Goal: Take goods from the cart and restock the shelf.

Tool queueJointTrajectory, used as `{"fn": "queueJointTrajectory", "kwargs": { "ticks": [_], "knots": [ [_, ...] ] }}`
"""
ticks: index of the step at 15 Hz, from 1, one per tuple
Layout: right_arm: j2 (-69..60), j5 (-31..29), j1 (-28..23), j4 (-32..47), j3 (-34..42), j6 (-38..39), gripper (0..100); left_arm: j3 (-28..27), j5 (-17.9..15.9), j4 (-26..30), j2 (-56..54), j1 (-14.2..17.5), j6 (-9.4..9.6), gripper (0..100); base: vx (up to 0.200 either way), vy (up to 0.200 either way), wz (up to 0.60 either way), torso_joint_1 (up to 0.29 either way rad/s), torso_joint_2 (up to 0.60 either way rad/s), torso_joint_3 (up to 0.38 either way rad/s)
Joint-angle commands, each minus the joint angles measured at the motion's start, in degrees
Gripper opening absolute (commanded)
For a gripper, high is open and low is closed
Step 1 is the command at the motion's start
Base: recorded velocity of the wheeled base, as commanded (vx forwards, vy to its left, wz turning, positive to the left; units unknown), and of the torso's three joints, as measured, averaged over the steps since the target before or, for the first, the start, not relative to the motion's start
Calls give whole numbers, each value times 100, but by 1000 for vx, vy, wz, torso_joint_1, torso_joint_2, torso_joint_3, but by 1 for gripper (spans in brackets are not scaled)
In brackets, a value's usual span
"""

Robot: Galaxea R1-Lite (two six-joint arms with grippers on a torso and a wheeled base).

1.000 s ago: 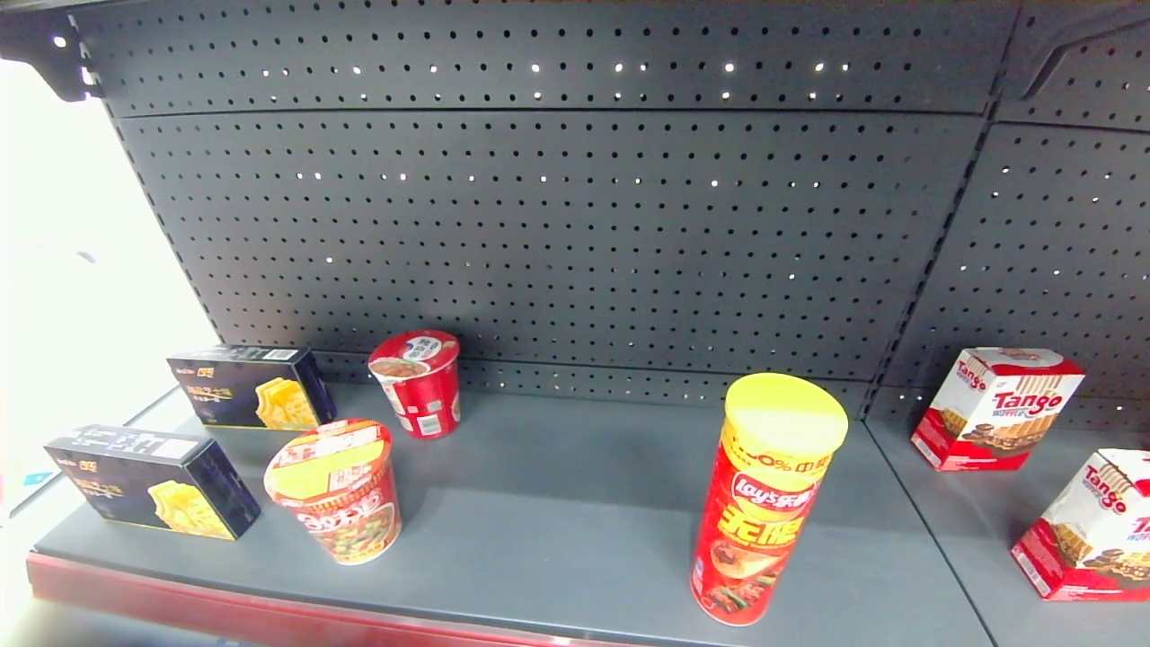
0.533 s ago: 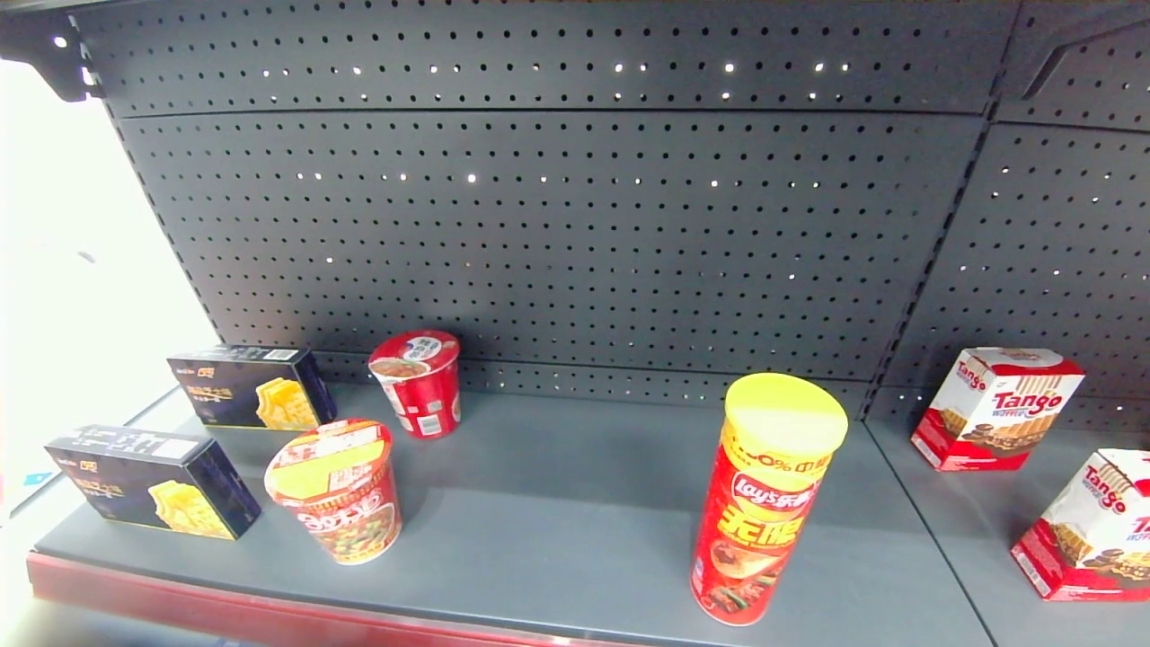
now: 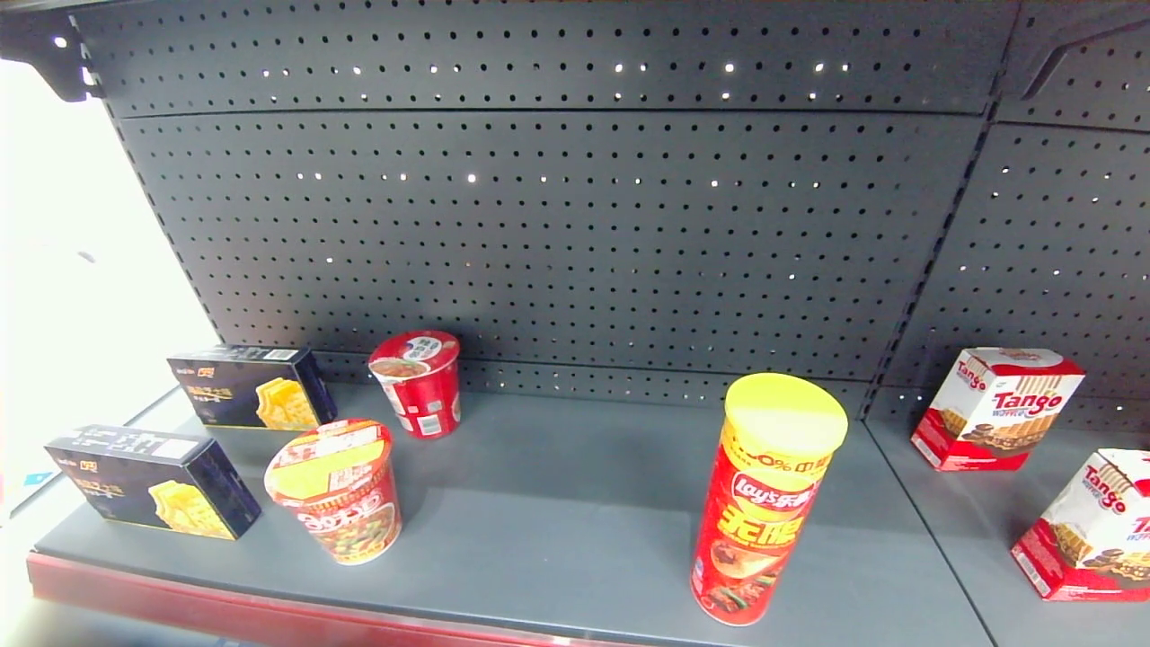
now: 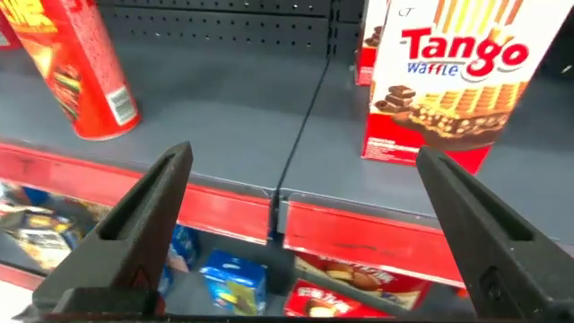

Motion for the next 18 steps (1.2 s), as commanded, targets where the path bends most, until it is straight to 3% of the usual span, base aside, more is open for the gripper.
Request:
{"fn": "queueJointTrajectory", "kwargs": {
  "ticks": [1, 3, 6, 11, 12, 14, 17, 18],
  "knots": [
    [30, -21, 4, -10, 2, -305, 100, 12, 4, -11, 10, 1, -76, 0, 0, 0, 0, 0, 0, 0],
    [39, -109, 4, -10, 2, -560, 100, 12, 4, -20, 10, 1, -173, 0, 0, 0, 0, 0, 0, 0],
    [39, 374, 4, 122, -42, -490, 100, 29, -31, -46, 10, 1, -173, 0, 0, 0, 0, 0, 0, 0],
    [30, 383, 4, 130, -42, -472, 100, 29, -119, -108, -8, 18, -94, 0, 0, 0, 0, 0, 0, 0],
    [30, 383, 4, 130, -51, -472, 100, -129, -242, -248, -8, 1, 144, 0, 0, 0, 0, 0, 0, 0],
    [30, 383, 4, 139, -51, -472, 100, -559, -751, -143, 1, 18, 425, 0, 0, 0, 0, 0, 0, 0],
    [48, 383, -14, 139, -51, -472, 100, -937, -1085, 59, 63, -17, 504, 0, 0, 0, 0, 0, 0, 0],
    [470, 392, -550, 157, -59, -472, 100, -1157, -1375, 68, 274, -70, 504, 0, 0, 0, 0, 0, 0, 0]
  ]
}}
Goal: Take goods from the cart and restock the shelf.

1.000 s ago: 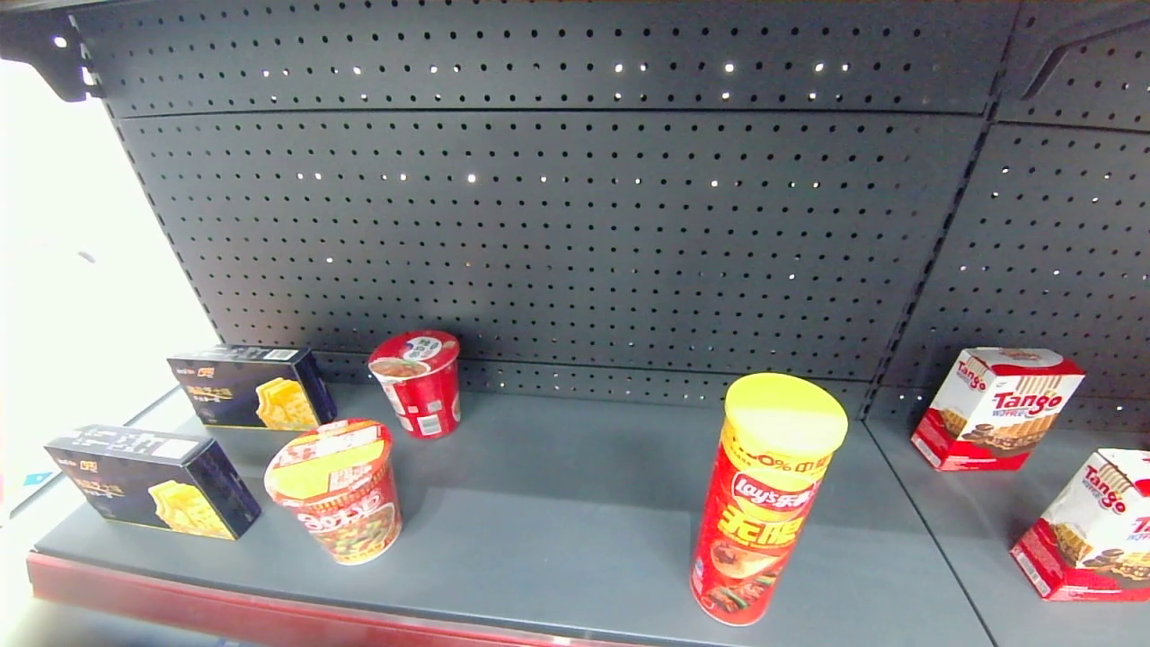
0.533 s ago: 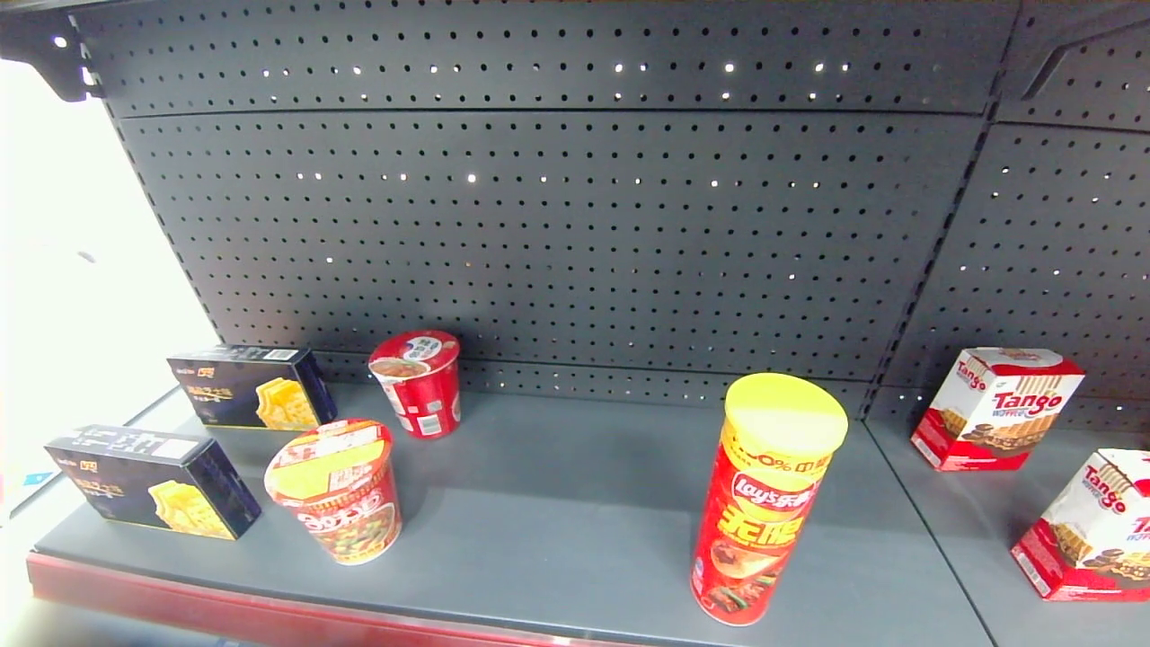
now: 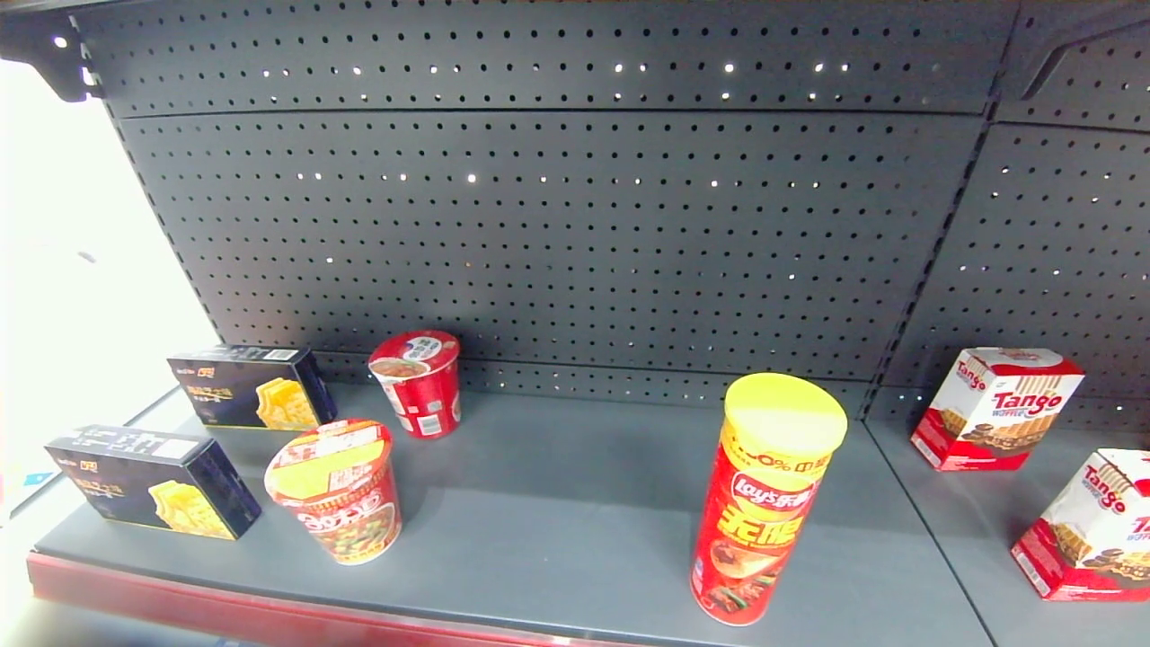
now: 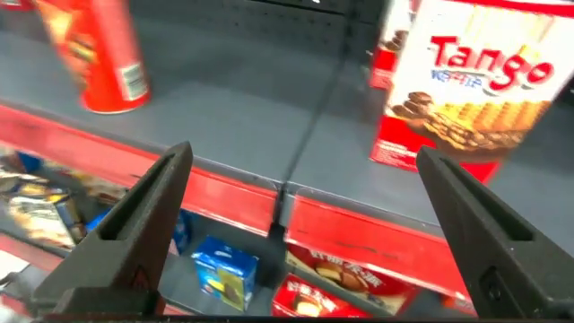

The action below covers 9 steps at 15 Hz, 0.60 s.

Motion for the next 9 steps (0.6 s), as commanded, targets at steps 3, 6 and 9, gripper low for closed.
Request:
{"fn": "queueJointTrajectory", "kwargs": {
  "ticks": [3, 6, 9],
  "knots": [
    [238, 8, -782, -1, 2, -2, 100, -548, -571, -88, 844, -50, 8, 0, 0, 0, 0, 0, 0, 0],
    [-193, -10, -1098, -62, 19, 95, 100, -636, -1045, -747, 1785, -50, 201, 0, 0, 0, 0, 0, 0, 0],
    [-193, -10, -1054, -62, 19, 473, 100, -689, -1054, -1415, 2558, -296, 193, 0, 0, 0, 0, 0, 0, 0]
  ]
}}
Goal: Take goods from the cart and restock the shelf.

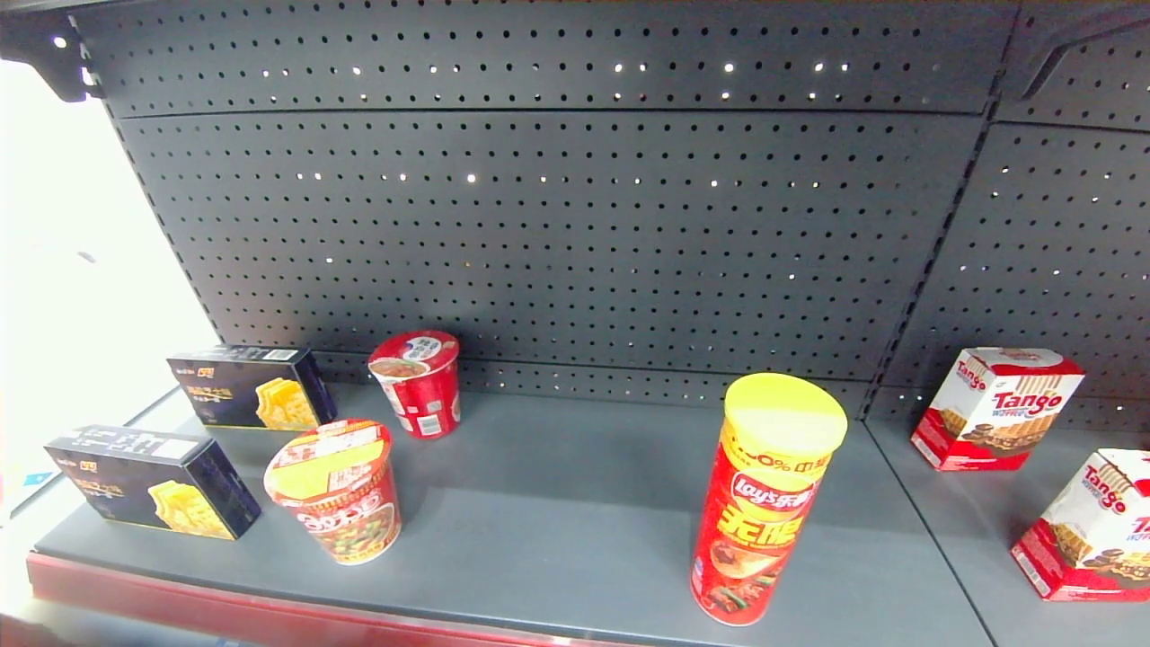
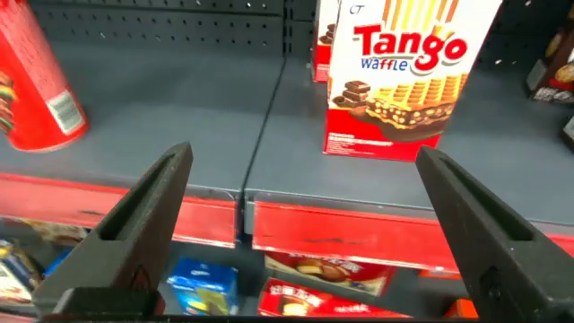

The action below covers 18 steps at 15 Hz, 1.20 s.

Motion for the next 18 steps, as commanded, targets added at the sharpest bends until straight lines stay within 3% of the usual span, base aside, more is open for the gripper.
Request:
{"fn": "queueJointTrajectory", "kwargs": {
  "ticks": [1, 4, 6, 10, 18],
  "knots": [
    [-88, -5, -11, -2, -5, 216, 100, -130, -14, -492, 1044, -280, 1, 0, 0, 0, 0, 0, 0, 0],
    [-88, 4, -11, -20, 4, 339, 100, -183, -14, -1336, 1984, -447, 1, 0, 0, 0, 0, 0, 0, 0],
    [-88, 4, -11, -20, 4, 339, 100, -122, -5, -1687, 2476, -746, 10, 0, 0, 0, 0, 0, 0, 0],
    [-88, 373, -11, 16, -14, 304, 100, -60, -14, -1678, 2643, -772, 10, 0, 0, 0, 0, 0, 0, 0],
    [-88, 382, -11, 16, -5, 120, 100, -130, -14, -1766, 2670, -790, 10, 0, 0, 0, -150, 1, 0, 1]
  ]
}}
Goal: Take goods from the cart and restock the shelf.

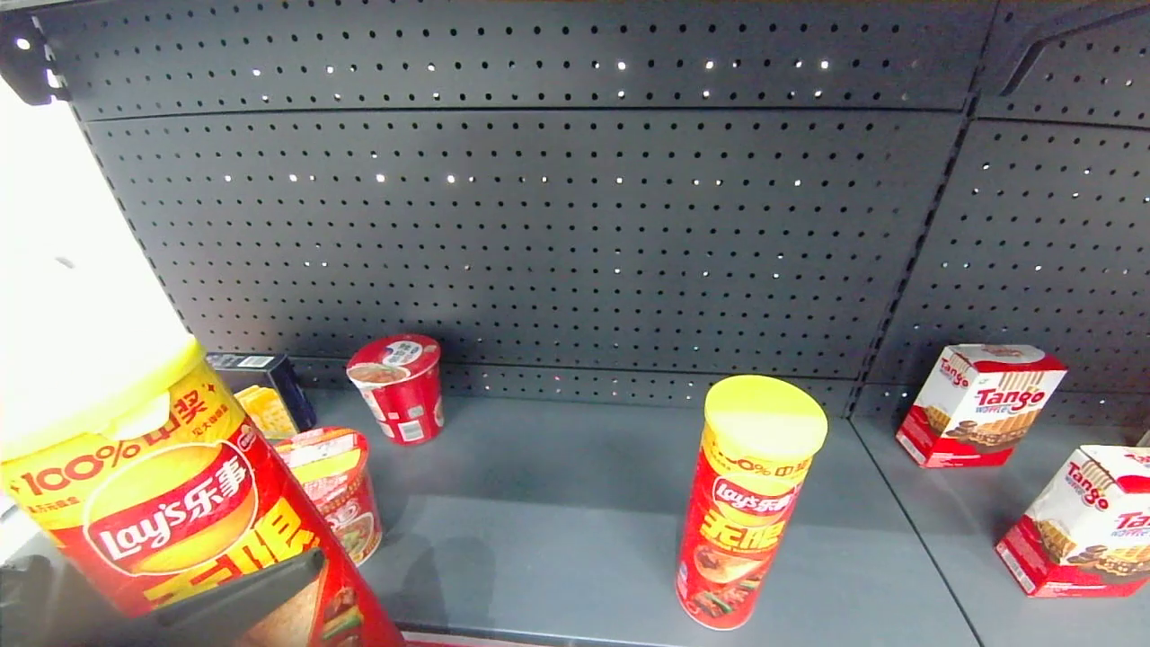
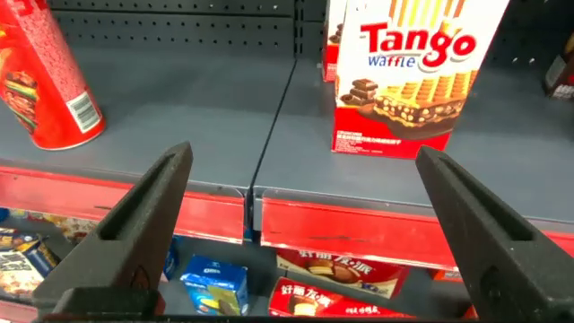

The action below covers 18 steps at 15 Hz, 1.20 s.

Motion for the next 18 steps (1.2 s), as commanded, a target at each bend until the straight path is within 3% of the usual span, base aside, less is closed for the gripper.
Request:
{"fn": "queueJointTrajectory", "kwargs": {
  "ticks": [1, 3, 6, 14, 18],
  "knots": [
    [-2, 1, 2, -6, -5, -5, 100, -69, -9, 4, 2, -2, -3, 0, 0, 0, 0, 0, 0, 0],
    [-2, 10, -7, -6, -5, 4, 100, -324, -9, 22, 99, -11, -3, 0, 0, 0, 0, 0, 0, 0],
    [-2, 10, 2, 2, -14, 4, 100, -588, -1, 39, 213, -117, -3, 0, 0, 0, -600, 1, 2, 2],
    [-2, -42, -7, -24, 4, 39, 100, -948, 8, 4, 732, -108, -3, 0, 0, 0, 0, 0, 0, 0],
    [-2, -42, -7, -24, 4, 39, 100, -1528, 17, 4, 1417, -108, 93, 0, 0, 0, 0, 0, 0, 0]
  ]
}}
